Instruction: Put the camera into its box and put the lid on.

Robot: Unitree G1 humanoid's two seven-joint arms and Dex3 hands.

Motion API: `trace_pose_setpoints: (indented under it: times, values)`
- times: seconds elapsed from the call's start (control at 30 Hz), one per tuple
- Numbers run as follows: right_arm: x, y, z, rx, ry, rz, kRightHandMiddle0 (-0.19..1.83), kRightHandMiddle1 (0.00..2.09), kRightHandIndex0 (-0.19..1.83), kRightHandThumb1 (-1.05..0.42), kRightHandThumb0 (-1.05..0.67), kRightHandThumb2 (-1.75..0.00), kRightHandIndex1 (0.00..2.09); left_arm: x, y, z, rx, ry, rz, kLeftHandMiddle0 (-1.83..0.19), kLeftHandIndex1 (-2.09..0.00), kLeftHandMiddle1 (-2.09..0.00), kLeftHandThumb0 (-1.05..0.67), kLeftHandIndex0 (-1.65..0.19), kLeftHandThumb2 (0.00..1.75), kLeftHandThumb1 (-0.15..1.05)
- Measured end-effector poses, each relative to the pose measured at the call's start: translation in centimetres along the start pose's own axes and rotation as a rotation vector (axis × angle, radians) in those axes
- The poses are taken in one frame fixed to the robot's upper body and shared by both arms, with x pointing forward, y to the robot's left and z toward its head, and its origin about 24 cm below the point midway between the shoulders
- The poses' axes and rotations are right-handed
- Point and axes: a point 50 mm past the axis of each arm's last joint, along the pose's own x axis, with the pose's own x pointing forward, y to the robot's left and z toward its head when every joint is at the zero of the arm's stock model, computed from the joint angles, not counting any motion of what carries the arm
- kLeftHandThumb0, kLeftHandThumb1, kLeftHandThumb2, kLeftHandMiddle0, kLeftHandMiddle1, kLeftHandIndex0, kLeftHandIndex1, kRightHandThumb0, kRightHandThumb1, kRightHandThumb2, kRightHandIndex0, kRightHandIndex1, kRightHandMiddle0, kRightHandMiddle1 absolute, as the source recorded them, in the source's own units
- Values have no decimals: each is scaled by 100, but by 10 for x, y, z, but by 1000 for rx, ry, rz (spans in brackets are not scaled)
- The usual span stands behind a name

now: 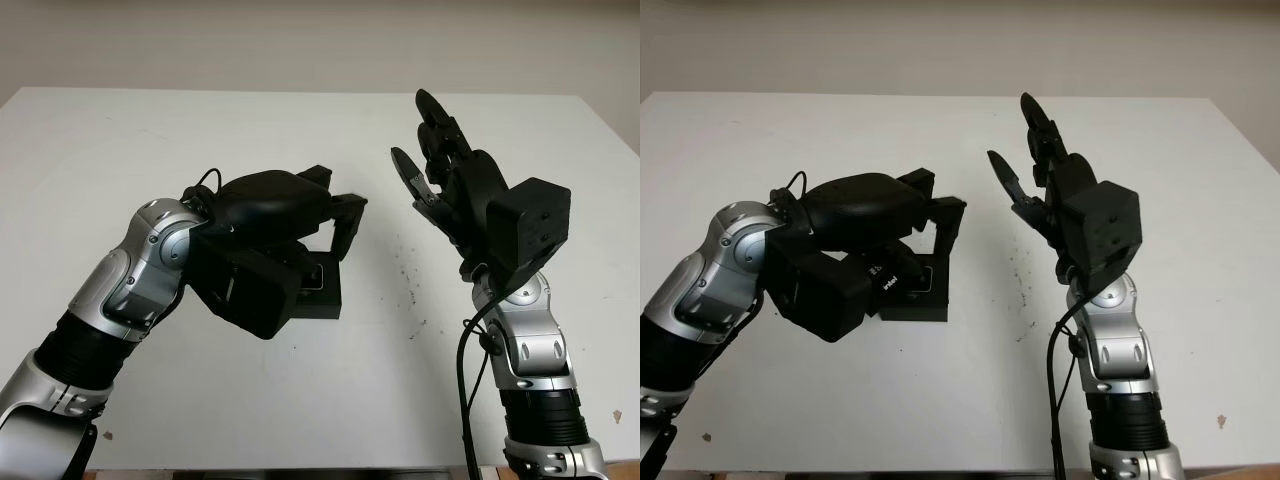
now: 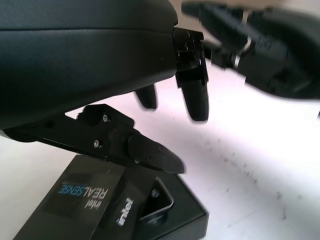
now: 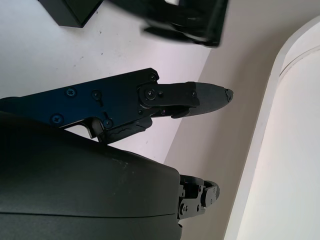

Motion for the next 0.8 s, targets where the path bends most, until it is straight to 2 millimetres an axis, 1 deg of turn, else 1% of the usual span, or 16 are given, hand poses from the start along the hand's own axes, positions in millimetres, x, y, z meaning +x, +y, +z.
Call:
trace_pose_setpoints:
  times: [0.07, 0.13, 0.2, 0.27, 0.37, 0.5, 0.57, 0.67, 0.8]
  values:
    - [0, 0, 0, -3, 1, 4, -3, 19, -4, -105, -61, -34, 6, -3, 5, 1, -92, -8, 59, 2, -54, -16, -64, 19, 5, 100]
    - [0, 0, 0, -3, -1, 6, -3, 18, -4, -105, -61, -34, 6, -5, 8, 3, -187, -29, 107, 0, -51, -15, -63, 18, 5, 101]
    - [0, -1, 0, -4, -9, 4, -3, 18, -4, -105, -61, -34, 6, -7, 4, 3, -276, -44, 123, -1, -49, -14, -64, 18, 6, 103]
    - [0, -3, 0, -3, -11, 2, -4, 18, -4, -105, -61, -34, 6, -8, 0, 3, -357, -57, 127, -2, -42, -11, -65, 16, 8, 104]
    - [0, -3, 0, -8, -11, 2, -4, 18, -4, -105, -61, -34, 6, -12, 3, 7, -425, -82, 141, -2, -36, -9, -66, 14, 12, 105]
    - [0, -1, -2, -11, -2, 16, -3, 17, -4, -105, -61, -34, 6, -22, 18, 14, -470, -152, 208, 0, -35, -7, -64, 12, 17, 105]
    - [0, -1, -2, -13, -2, 15, -3, 17, -4, -105, -61, -34, 6, -28, 24, 9, -481, -149, 240, 0, -34, -6, -66, 11, 14, 105]
    - [0, -1, -2, -13, -1, 15, -4, 16, -5, -105, -60, -34, 6, -38, 38, -7, -469, -111, 264, 2, -27, -5, -70, 12, 7, 98]
    - [0, -1, -3, -12, 7, 14, -2, 15, -4, -105, -61, -35, 6, -56, 56, -33, -346, -24, 199, 5, -19, -4, -79, 13, 5, 94]
